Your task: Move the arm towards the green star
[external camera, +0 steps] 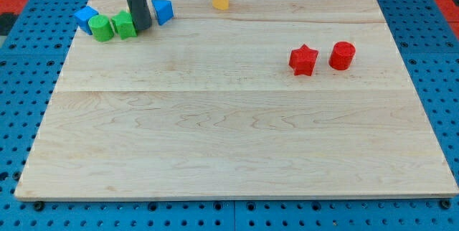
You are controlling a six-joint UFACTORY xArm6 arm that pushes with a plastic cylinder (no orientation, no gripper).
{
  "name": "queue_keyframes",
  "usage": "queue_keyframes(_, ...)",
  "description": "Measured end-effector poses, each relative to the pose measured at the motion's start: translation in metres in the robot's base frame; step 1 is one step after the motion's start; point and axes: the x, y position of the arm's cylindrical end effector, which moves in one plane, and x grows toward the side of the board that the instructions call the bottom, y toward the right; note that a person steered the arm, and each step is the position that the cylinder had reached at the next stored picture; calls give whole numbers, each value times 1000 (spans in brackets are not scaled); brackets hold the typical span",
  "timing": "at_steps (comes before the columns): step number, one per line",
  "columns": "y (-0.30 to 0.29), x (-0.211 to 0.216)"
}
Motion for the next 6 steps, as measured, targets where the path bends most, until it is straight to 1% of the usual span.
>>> queue_keyframes(1,-36,-3)
queue_keyframes(3,43,-34)
queue_keyframes(4,-18,-31)
queue_keyframes(5,-21,-42)
queue_keyframes(6,15,-47)
